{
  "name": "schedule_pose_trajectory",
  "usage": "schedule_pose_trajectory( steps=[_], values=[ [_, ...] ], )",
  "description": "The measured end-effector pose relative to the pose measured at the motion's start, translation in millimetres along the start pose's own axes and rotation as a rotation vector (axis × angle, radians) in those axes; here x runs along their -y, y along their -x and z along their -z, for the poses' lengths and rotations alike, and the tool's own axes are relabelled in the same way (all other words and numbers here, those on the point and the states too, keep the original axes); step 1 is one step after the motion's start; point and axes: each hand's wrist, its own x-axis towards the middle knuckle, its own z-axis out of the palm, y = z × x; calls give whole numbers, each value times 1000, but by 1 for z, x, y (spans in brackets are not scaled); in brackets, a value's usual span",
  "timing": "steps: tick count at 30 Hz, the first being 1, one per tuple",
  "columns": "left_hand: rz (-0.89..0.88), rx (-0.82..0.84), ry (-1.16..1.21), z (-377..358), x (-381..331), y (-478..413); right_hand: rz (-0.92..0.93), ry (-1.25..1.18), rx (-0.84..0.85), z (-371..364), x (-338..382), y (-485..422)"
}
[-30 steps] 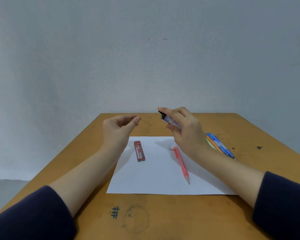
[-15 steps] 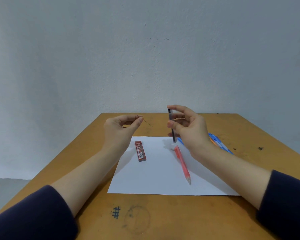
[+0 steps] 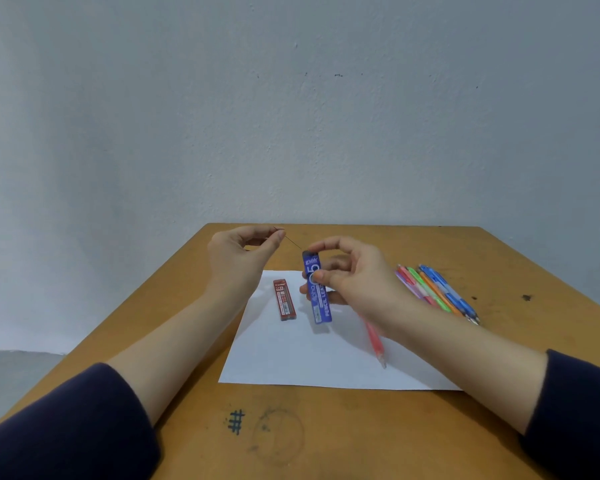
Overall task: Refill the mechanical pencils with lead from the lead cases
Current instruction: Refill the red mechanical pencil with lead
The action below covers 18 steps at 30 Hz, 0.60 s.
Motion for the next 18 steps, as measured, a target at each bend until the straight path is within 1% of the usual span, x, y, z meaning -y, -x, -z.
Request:
schedule_pose_trajectory(
  steps=[4,7,9,12,14,18],
  values=[
    [-15,6,-21,0,1,0,-67,160,12,-3,-9,1],
    [-19,7,-28,0,1,0,-59,284,15,-3,-9,2],
    [-21,9,-34,0,0,0,-14,471,34,-1,-6,3],
    [-13,11,-28,1,0,0,68,845,85,-2,-1,3],
    [-11,13,-29,1,0,0,86,1007,130,-5,1,4],
    [-18,20,-27,1,-1,1,27,1071,172,-9,-2,9]
  ],
)
